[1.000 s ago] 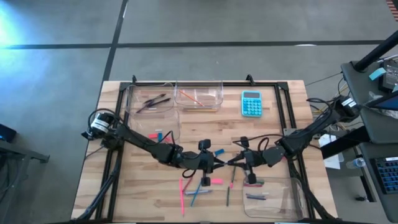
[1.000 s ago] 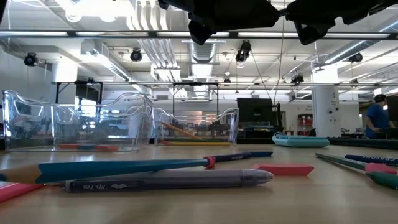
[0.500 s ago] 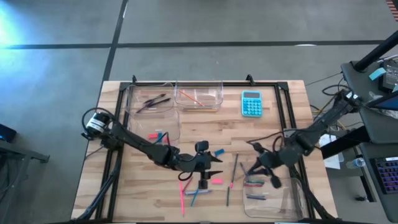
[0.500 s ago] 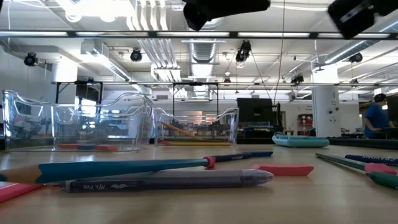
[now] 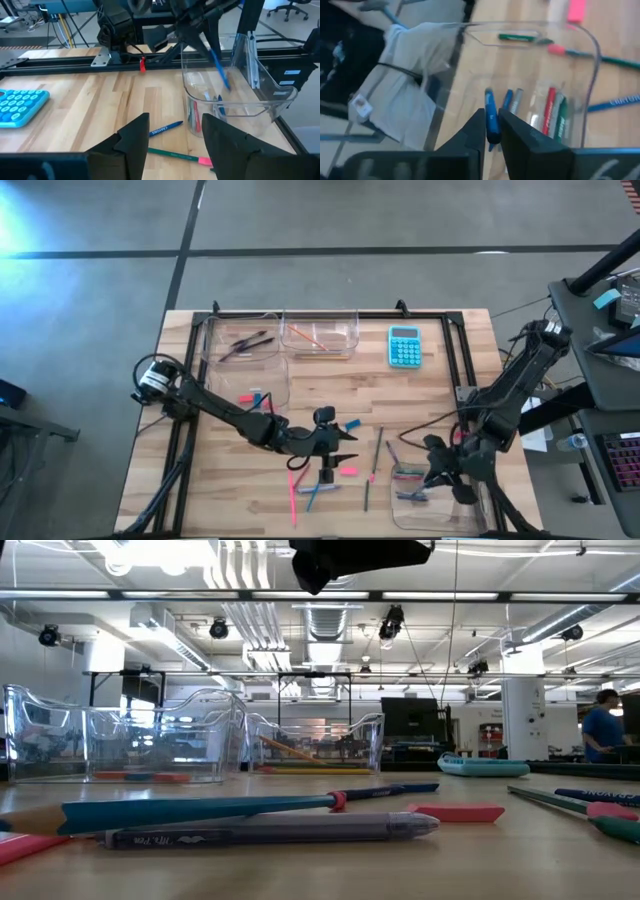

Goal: Sort crayons/erasers/pens/pencils in bins
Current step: Put the blue crayon into the bottom right transparent bin

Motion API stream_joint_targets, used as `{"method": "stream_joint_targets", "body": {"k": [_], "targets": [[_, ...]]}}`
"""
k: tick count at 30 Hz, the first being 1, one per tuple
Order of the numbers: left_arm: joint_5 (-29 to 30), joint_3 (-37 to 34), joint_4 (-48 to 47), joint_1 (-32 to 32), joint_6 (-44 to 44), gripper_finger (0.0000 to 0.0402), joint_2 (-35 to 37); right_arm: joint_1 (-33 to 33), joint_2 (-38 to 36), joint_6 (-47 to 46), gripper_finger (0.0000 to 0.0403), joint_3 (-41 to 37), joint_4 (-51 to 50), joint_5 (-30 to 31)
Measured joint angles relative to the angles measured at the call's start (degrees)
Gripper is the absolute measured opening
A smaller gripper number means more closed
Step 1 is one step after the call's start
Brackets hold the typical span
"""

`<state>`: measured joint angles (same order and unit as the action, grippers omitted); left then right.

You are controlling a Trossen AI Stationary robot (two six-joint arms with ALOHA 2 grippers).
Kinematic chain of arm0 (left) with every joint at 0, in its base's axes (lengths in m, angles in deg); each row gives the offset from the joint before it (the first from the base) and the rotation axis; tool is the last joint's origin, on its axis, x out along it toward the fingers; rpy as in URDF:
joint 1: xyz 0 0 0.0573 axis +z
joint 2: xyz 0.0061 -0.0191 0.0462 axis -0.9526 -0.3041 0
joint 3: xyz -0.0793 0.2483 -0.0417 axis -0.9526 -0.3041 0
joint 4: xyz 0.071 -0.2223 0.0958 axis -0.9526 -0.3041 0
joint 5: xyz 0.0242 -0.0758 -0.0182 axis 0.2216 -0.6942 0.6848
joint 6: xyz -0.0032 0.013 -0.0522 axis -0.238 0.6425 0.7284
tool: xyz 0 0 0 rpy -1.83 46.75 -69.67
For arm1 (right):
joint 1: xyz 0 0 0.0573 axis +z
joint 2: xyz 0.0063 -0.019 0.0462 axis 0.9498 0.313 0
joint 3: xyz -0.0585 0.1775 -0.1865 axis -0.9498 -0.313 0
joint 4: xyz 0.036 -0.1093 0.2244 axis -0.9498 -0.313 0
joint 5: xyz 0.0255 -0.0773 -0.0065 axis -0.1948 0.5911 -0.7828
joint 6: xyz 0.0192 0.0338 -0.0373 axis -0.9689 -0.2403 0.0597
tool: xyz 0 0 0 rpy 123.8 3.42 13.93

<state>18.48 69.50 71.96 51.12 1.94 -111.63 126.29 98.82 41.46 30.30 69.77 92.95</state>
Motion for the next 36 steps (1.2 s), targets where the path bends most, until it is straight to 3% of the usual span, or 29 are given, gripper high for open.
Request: {"method": "stream_joint_targets", "body": {"k": [13,17,25,36], "targets": [[-0.95,-1.95,0.57,0.07,5.18,0.0169,-1.05,-0.16,1.99,1.96,0.0166,1.16,-0.98,0.99],[-1.51,-2.27,-2.68,0.42,9.4,0.0169,-3.24,-0.16,1.14,10.12,0.0165,4.16,-0.7,7.24],[-0.48,1.14,-19.54,2.25,21.56,0.0169,-8.59,-0.18,1.02,28.06,0.0148,7.58,2.17,22.17],[-0.46,4.45,-27.63,3.7,25.96,0.0169,-13.17,-0.45,1.18,32.52,0.0139,7.06,6.43,23.23]]}}
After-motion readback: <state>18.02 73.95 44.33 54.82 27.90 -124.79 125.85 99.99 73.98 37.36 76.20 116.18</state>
